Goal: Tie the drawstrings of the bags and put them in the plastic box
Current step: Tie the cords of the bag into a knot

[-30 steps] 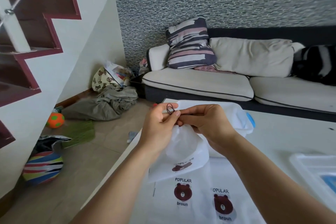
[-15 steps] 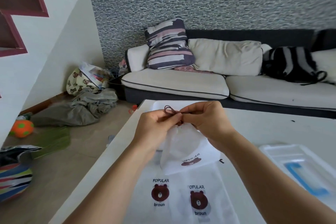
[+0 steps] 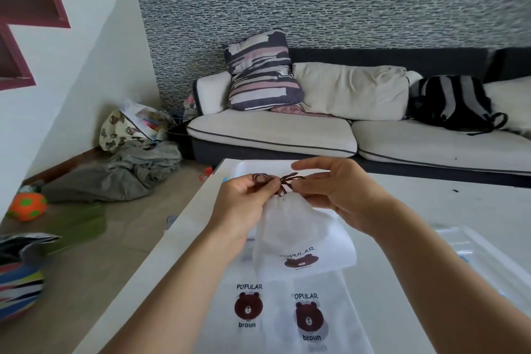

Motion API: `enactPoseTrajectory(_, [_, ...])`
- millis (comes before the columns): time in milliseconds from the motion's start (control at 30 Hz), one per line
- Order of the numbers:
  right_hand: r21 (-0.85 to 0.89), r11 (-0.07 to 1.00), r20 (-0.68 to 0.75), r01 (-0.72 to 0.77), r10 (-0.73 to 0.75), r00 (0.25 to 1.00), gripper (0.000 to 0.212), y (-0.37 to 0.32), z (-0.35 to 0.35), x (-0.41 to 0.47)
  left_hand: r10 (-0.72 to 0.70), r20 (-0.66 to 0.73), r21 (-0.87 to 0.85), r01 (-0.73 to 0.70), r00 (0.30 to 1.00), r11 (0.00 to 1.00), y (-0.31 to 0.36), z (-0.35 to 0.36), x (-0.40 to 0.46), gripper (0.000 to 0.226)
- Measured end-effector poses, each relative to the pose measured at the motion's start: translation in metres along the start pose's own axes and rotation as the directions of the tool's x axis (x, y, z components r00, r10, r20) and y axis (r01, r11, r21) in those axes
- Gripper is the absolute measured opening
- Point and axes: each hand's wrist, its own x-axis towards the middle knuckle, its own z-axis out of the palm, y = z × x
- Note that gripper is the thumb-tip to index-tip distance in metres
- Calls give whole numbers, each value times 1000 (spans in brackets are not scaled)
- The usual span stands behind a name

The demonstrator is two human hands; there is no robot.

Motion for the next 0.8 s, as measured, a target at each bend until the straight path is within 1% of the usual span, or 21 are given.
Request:
enactPoseTrajectory(100, [51, 995, 40, -89, 87, 995, 29, 0, -5, 2, 45, -10, 49, -45, 999, 998, -1, 0, -1, 15])
enactPoseTrajectory(167, [59, 991, 49, -123, 120, 992, 28, -1, -8, 2, 117, -18, 130, -114, 993, 985, -3, 0, -2, 12])
enactPoseTrajectory(233, [70, 988, 52, -135, 132, 990, 28, -3, -10, 0, 193, -16, 213, -185, 981, 959, -3, 1, -2, 14])
enactPoseTrajectory(333, [87, 988, 43, -126, 123, 991, 29, -5, -9, -1, 260, -15, 261, -247, 965, 933, -4, 5, -4, 16])
enactPoseTrajectory(400, [30, 993, 7, -115, 115, 993, 32, -3, -5, -3, 284, -16, 269, -269, 959, 925, -4, 8, -5, 14])
enactPoseTrajectory(467, [-76, 993, -40, -86, 84, 996, 34, 0, -1, -3, 284, -5, 256, -273, 959, 927, -4, 11, -5, 13])
enactPoseTrajectory(533, [-145, 988, -63, -57, 48, 997, 35, 3, 4, -4, 274, 12, 243, -269, 962, 932, -3, 14, -5, 11])
enactPoseTrajectory(633, [-145, 989, -70, -40, 30, 997, 40, 7, 5, -4, 212, 24, 160, -213, 977, 964, -2, 17, -7, 10])
enactPoseTrajectory(733, [-172, 985, -15, -23, 20, 1000, 40, 8, 2, -6, 124, 48, 38, -125, 991, 991, 0, 18, -9, 8])
enactPoseTrajectory(800, [-181, 984, -28, -4, -1, 1000, 39, 9, 2, -7, 107, 65, 28, -109, 992, 994, 2, 18, -11, 10])
